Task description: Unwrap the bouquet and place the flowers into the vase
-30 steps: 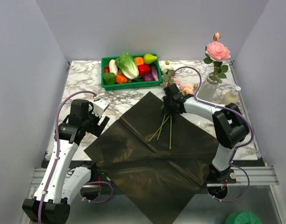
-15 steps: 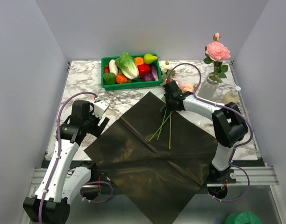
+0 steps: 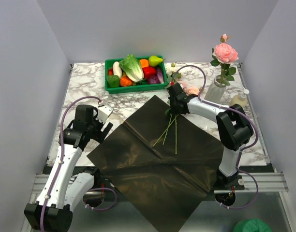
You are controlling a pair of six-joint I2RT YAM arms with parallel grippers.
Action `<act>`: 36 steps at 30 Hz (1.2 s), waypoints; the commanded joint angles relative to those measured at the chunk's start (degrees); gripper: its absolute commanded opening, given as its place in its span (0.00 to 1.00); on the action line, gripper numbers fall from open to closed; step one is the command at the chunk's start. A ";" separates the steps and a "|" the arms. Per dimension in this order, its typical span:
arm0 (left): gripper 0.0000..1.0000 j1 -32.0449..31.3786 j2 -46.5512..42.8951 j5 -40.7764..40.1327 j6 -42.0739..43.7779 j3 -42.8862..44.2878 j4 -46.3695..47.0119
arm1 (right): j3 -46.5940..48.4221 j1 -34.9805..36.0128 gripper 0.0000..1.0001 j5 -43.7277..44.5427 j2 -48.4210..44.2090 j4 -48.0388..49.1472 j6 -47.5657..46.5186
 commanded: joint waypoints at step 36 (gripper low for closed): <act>0.99 0.29 -4.01 -1.33 0.77 -2.20 0.04 | -20.69 6.49 0.29 -10.85 -33.39 17.23 -6.18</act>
